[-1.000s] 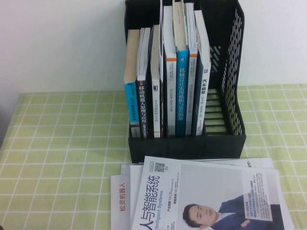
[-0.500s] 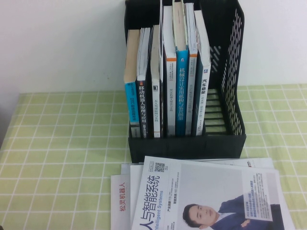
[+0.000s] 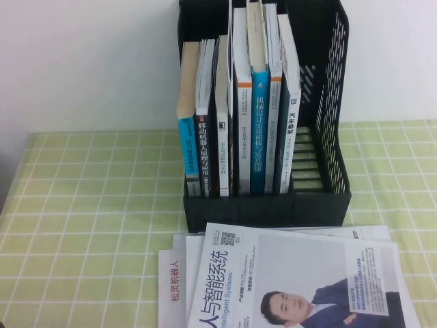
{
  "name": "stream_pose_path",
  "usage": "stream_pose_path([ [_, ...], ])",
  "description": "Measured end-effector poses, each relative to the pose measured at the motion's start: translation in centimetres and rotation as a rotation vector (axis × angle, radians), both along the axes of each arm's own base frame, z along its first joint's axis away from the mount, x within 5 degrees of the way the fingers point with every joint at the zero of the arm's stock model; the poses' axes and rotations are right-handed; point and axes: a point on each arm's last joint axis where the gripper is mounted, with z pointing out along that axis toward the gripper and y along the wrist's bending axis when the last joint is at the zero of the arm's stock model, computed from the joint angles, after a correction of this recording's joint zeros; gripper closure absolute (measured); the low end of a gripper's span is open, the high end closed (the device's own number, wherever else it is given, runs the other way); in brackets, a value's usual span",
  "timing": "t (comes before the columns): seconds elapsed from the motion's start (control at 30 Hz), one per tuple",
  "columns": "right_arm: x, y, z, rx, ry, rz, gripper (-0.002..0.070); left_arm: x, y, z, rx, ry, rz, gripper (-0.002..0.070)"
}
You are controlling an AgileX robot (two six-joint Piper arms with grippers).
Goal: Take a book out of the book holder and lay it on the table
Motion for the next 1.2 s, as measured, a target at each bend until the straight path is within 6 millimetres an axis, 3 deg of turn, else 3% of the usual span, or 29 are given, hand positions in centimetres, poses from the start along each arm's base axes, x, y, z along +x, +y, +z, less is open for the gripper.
stream_pose_path([
  [0.3, -0.3, -0.1, -1.6, 0.136, 0.169, -0.071, 0.0678, 0.0, 0.0, 0.0, 0.0, 0.002, 0.0, 0.0678],
  [0.5, -0.4, 0.1, -1.7, 0.265, 0.186, -0.085, 0.0678, 0.0, 0.0, 0.0, 0.002, 0.001, -0.001, 0.0678],
  [1.2, -0.4, 0.1, -1.7, 0.286, 0.19, -0.085, 0.0678, 0.0, 0.0, 0.0, 0.001, 0.001, 0.0, 0.0678],
])
